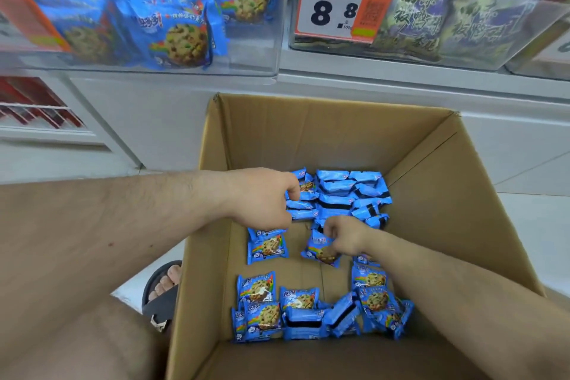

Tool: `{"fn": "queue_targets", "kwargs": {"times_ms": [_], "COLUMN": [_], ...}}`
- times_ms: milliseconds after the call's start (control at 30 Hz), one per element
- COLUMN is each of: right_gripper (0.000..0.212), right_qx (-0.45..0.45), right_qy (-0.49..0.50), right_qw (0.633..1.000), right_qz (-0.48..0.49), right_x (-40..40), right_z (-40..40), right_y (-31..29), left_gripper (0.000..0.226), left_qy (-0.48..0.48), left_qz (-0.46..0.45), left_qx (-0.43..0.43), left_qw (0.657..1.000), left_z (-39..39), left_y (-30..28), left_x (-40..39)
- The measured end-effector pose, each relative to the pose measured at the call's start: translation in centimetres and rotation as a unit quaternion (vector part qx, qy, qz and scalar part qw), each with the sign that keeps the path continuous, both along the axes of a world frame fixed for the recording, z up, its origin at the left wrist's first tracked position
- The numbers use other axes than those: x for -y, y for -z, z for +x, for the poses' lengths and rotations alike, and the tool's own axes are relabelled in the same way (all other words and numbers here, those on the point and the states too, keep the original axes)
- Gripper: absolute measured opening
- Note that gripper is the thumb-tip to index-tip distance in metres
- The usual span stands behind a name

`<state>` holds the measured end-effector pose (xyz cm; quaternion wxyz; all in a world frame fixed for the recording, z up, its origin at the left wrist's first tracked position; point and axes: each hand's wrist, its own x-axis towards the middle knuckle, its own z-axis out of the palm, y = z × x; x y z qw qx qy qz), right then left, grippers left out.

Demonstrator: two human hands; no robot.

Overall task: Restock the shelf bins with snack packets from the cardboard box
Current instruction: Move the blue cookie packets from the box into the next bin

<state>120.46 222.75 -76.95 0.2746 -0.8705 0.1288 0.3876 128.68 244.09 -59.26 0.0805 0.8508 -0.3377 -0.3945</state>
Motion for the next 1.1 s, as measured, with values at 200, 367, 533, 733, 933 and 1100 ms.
{"fn": "queue_targets", "kwargs": {"times_ms": [200, 367, 533, 733, 933, 1100], "right_gripper": [0.035, 0.071, 0.021, 0.012, 0.042, 0.025], "right_qx": [0.024, -0.063, -0.036, -0.025, -0.094, -0.06], "right_qy": [0.175, 0.172, 0.331, 0.062, -0.028, -0.082], "right_qw": [0.884, 0.805, 0.864, 0.976, 0.961, 0.945], "right_qz": [0.433, 0.564, 0.378, -0.208, -0.258, -0.312], "right_x": [-0.3, -1.3, 0.6, 7.0, 6.8, 6.7], "right_z": [3.0, 3.4, 2.5, -1.9, -3.8, -3.1], "right_y": [-7.5, -7.1, -3.4, 4.5, 7.1, 5.5], "left_gripper": [0.076, 0.053, 0.056, 0.044, 0.048, 0.047], "left_qy": [-0.205, -0.225, -0.207, -0.206, -0.199, -0.231], "left_qz": [-0.1, -0.134, -0.086, -0.066, -0.084, -0.093], "left_qx": [-0.19, -0.225, -0.201, -0.167, -0.166, -0.163], "left_qw": [0.955, 0.938, 0.954, 0.962, 0.962, 0.955], "left_z": [-0.3, -0.5, 0.0, 0.6, 0.6, 1.3], "left_y": [0.1, 0.8, 1.3, 2.1, 2.8, 3.0], "left_x": [0.0, 0.4, 0.0, 0.4, 1.6, 0.5]}}
